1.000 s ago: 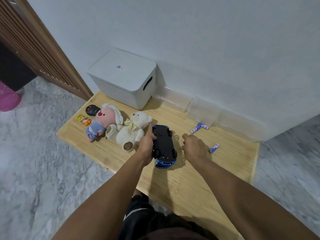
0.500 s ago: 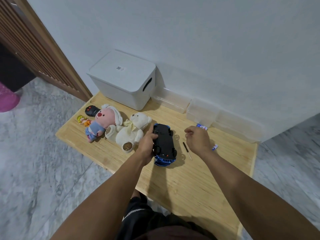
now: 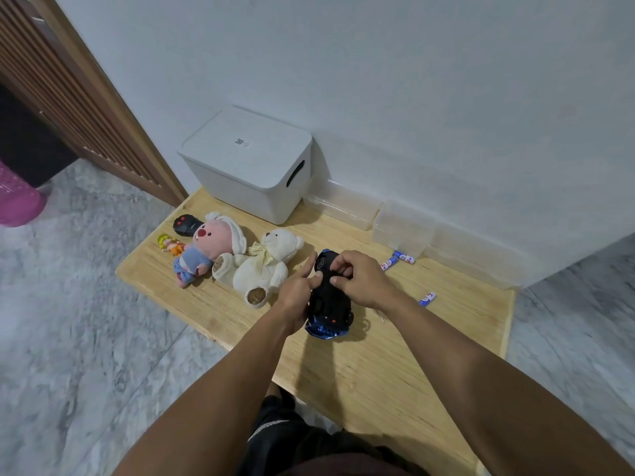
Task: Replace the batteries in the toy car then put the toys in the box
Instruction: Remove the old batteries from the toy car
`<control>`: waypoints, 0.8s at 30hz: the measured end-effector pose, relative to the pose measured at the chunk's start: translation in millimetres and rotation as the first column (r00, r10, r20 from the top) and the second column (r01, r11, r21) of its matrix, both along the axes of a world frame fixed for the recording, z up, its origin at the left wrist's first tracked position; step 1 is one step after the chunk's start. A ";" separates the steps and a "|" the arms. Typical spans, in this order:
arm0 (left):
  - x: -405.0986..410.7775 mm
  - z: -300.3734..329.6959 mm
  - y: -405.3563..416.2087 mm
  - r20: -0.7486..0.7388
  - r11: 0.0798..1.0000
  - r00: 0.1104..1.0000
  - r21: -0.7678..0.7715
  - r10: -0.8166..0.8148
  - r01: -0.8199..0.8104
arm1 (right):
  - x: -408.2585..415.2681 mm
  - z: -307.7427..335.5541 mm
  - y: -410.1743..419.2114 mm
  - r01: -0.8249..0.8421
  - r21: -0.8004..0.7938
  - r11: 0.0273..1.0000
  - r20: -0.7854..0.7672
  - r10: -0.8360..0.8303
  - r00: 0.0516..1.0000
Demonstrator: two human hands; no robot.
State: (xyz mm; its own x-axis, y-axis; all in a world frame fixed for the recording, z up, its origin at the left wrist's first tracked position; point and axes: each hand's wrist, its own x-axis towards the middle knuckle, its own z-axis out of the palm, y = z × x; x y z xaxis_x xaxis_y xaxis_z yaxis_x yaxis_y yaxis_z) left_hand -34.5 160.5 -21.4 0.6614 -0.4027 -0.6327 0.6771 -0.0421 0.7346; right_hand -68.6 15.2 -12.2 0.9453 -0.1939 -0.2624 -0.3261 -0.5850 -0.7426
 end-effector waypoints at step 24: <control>7.0 -8.8 8.1 0.030 0.992 0.992 -0.024 0.122 -0.121 | 16.1 -37.9 -32.1 0.606 0.002 0.795 -0.191 -0.595 0.781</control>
State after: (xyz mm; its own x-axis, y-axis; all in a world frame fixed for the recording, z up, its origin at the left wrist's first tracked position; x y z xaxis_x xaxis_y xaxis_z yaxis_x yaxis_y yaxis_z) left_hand -27.5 168.6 -30.2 0.7253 -0.3322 -0.6029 0.6532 0.0555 0.7552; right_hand -52.5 -16.9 -50.1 0.5813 -0.6857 -0.4381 -0.7209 -0.1843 -0.6681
